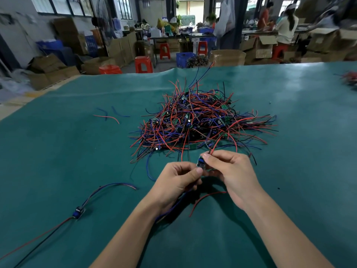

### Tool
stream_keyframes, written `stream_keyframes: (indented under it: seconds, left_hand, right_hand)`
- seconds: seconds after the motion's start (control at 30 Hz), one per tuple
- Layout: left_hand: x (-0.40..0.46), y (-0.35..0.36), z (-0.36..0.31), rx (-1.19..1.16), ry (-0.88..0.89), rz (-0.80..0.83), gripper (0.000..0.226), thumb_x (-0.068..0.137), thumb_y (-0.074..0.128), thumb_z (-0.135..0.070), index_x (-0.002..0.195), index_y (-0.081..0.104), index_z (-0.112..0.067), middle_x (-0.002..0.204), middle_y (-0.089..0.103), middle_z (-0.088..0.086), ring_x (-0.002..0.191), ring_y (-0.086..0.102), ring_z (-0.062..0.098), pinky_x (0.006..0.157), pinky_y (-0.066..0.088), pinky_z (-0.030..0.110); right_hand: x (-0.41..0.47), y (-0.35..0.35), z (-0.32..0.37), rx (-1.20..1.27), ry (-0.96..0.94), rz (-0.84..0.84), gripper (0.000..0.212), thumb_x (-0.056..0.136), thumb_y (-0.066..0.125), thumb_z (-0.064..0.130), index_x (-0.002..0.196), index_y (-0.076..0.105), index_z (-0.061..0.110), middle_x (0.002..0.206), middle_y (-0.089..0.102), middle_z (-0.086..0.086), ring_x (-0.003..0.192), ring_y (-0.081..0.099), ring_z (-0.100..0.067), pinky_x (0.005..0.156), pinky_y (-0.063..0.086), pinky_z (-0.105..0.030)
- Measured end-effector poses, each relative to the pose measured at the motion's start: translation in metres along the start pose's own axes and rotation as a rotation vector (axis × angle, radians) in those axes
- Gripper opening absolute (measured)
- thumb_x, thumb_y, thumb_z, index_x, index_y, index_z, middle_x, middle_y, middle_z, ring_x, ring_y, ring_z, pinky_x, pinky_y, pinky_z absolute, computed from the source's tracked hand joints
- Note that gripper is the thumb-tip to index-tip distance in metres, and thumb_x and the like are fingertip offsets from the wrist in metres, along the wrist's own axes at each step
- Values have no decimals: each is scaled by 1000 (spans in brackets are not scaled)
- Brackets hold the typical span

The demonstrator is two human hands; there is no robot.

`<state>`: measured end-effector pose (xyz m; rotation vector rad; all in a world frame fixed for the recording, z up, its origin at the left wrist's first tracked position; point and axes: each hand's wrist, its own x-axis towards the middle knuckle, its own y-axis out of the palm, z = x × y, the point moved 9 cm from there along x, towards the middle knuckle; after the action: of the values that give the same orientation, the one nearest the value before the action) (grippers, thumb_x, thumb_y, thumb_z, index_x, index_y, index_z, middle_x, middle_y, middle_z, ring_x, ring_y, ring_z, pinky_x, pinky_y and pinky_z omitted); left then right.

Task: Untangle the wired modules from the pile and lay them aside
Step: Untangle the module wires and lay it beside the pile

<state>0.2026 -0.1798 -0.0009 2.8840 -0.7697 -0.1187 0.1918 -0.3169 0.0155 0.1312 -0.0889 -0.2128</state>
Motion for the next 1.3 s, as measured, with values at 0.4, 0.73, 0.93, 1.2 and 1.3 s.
stream_keyframes:
  seconds: [0.4,0.73,0.93,1.2,1.3]
  left_hand:
    - [-2,10,-4,173,32,58,24,97,63,-13,77,76,-16,62,63,-2,50,49,5,49,38,12]
    - [0,-10,-9,-125,99,-97,15,86,66,-23,86,78,-14,76,69,8,63,59,13,62,46,20]
    - [-2,4,-6,-3,51,63,17,89,69,-24,78,75,-14,71,70,7,58,60,13,60,46,21]
    - [-9,19,-5,144,14,226,12,87,67,-18,84,78,-15,69,72,3,60,62,10,59,42,19]
    - [-6,16,-4,142,47,175,12,88,65,-16,88,76,-12,77,73,8,67,62,14,65,44,22]
  right_hand:
    - [0,-105,41,-309,-382,-665,10,75,72,50,75,74,41,67,70,16,62,61,-12,71,58,-50]
    - [-4,-31,29,-435,-227,-248,34,77,67,59,74,73,26,66,71,7,61,62,-8,64,49,-28]
    - [-20,19,31,-371,-303,13,19,83,75,38,77,72,20,57,67,-1,50,63,-15,54,49,-26]
    - [-20,-73,82,-87,-426,-545,30,91,75,21,64,64,22,58,50,5,56,40,-14,53,33,-36]
    - [-27,-75,128,139,-493,-577,24,89,75,18,65,70,20,58,65,7,48,50,-8,47,39,-24]
